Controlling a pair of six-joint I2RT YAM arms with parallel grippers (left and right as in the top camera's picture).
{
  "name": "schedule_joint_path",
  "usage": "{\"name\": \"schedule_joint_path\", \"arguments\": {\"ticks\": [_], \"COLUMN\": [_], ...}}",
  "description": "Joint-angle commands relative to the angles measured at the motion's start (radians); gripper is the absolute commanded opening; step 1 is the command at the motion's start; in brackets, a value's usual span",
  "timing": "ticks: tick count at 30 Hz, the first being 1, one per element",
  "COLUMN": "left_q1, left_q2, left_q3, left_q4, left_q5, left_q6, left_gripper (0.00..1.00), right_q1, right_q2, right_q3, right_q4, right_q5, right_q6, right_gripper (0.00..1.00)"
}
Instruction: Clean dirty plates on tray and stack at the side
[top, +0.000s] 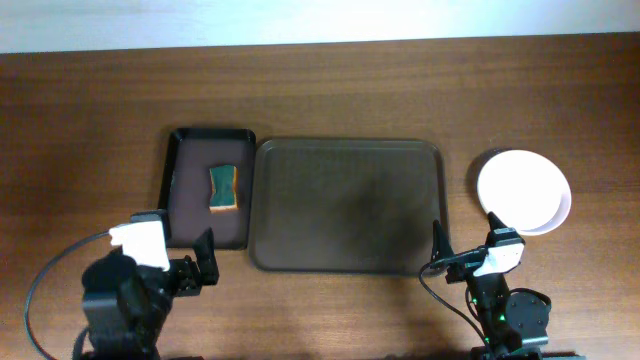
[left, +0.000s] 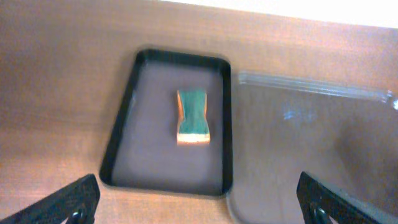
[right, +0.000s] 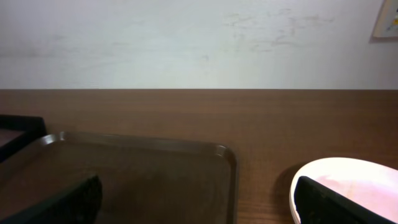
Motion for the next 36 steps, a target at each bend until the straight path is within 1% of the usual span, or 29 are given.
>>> {"name": "schedule_joint_path", "arguments": {"ticks": [1,2,4,6,7,9,11,13,14,15,17,36], "left_q1": [0.002,0.002,-0.002,-0.026,-0.043,-0.055,-0.058,-0.058,-0.058,-0.058,-0.057,-0.057], "left_q2": [-0.138,-0.229,-0.314,-0.397,-0.435,-0.464,-0.5,-0.5,-0.5,-0.5,-0.5,-0.499], "left_q3": [-0.137,-0.226,-0.32,-0.436,-0.514,-0.584,-0.666,-0.729,-0.727,-0.727,-0.727,-0.727], "left_q4": [0.086,0.146,0.223,0.342,0.451,0.564,0.731,0.897,0.883,0.843,0.721,0.72], "left_q5": [-0.029,-0.029,-0.029,-0.029,-0.03,-0.029,-0.029,-0.025,-0.025,-0.026,-0.026,-0.023], "left_q6": [0.026,0.026,0.026,0.026,0.026,0.026,0.031,0.072,0.108,0.117,0.123,0.123], "left_gripper": [1.0,0.99,1.0,0.99,0.99,0.99,0.99,0.99,0.99,1.0,1.0,0.99], "right_q1": [0.003,0.003,0.003,0.003,0.003,0.003,0.003,0.003,0.003,0.003,0.003,0.003], "right_q2": [-0.01,-0.01,-0.01,-0.01,-0.01,-0.01,-0.01,-0.01,-0.01,-0.01,-0.01,-0.01], "right_q3": [-0.005,-0.005,-0.005,-0.005,-0.005,-0.005,-0.005,-0.005,-0.005,-0.005,-0.005,-0.005], "right_q4": [-0.005,-0.005,-0.005,-0.005,-0.005,-0.005,-0.005,-0.005,-0.005,-0.005,-0.005,-0.005], "right_q5": [0.002,0.002,0.002,0.002,0.002,0.002,0.002,0.002,0.002,0.002,0.002,0.002], "right_q6": [-0.003,-0.003,-0.003,-0.003,-0.003,-0.003,-0.003,-0.003,-0.003,-0.003,-0.003,-0.003], "right_gripper": [0.99,0.99,0.99,0.99,0.99,0.99,0.99,0.99,0.99,0.99,0.99,0.99]}}
